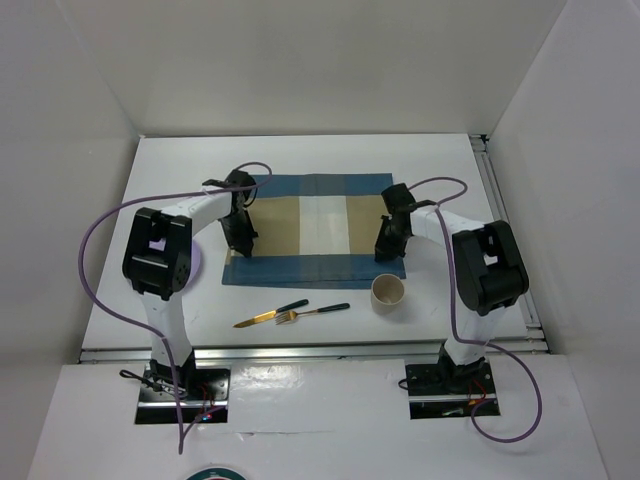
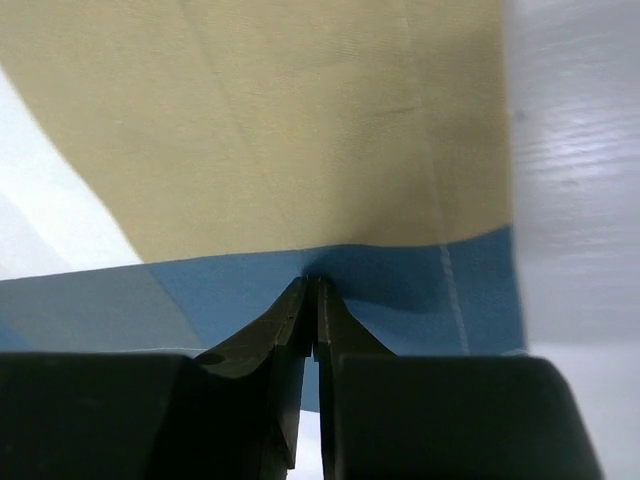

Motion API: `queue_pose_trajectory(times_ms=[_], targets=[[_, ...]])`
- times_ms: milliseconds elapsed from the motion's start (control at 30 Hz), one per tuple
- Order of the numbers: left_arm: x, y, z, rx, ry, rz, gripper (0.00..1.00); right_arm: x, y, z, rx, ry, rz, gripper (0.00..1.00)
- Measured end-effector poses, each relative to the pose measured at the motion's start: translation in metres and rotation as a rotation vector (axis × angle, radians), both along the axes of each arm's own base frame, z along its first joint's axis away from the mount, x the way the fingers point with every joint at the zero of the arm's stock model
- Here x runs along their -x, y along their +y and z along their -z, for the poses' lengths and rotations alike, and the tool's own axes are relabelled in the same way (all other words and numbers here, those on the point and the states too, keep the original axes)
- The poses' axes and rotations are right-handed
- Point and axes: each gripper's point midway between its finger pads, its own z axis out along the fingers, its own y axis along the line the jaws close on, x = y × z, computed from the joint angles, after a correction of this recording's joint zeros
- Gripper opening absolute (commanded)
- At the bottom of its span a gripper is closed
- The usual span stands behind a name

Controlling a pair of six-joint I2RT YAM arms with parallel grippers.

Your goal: Set the dinner table for one person

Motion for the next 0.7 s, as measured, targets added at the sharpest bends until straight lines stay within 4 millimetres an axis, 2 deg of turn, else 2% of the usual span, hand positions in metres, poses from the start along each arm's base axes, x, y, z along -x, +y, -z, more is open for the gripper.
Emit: queue_pose_trajectory(times_ms=[100, 200, 233, 267, 300, 400, 467, 533, 600, 700], targets=[[-0.001, 0.000, -0.001, -0.010, -0.009, 0.003, 0.02, 0.004, -0.006, -0.003, 0.037, 0.024, 0.004, 0.17], [-0.002, 0.005, -0.006, -0.050, -0.025, 0.008, 0.12, -0.001, -0.010, -0.022, 0.064, 0.030, 0.004, 0.25], [-0.001, 0.006, -0.010, -0.060, -0.032, 0.010, 0.17, -0.007, -0.009, -0.034, 0.066, 0.009, 0.005, 0.43], [-0.001, 0.008, -0.016, -0.072, -0.046, 0.010, 0.28, -0.018, -0.009, -0.054, 0.069, -0.042, 0.003, 0.50], [-0.001, 0.008, -0.025, -0.077, -0.067, 0.016, 0.34, -0.027, -0.009, -0.076, 0.068, -0.098, 0.008, 0.60], [-0.002, 0.008, -0.057, -0.086, -0.140, 0.029, 0.51, -0.035, -0.015, -0.138, 0.063, -0.253, 0.029, 0.69], [-0.003, 0.008, -0.082, -0.080, -0.200, 0.032, 0.59, -0.022, -0.022, -0.166, 0.061, -0.308, 0.045, 0.79], [-0.003, 0.008, -0.106, -0.072, -0.260, 0.032, 0.63, -0.002, -0.029, -0.179, 0.056, -0.332, 0.057, 0.85], [-0.003, 0.009, -0.128, -0.064, -0.315, 0.026, 0.63, 0.028, -0.038, -0.175, 0.057, -0.298, 0.078, 0.90], [0.000, 0.011, -0.155, -0.050, -0.382, 0.020, 0.63, 0.074, -0.047, -0.156, 0.049, -0.215, 0.112, 0.91]])
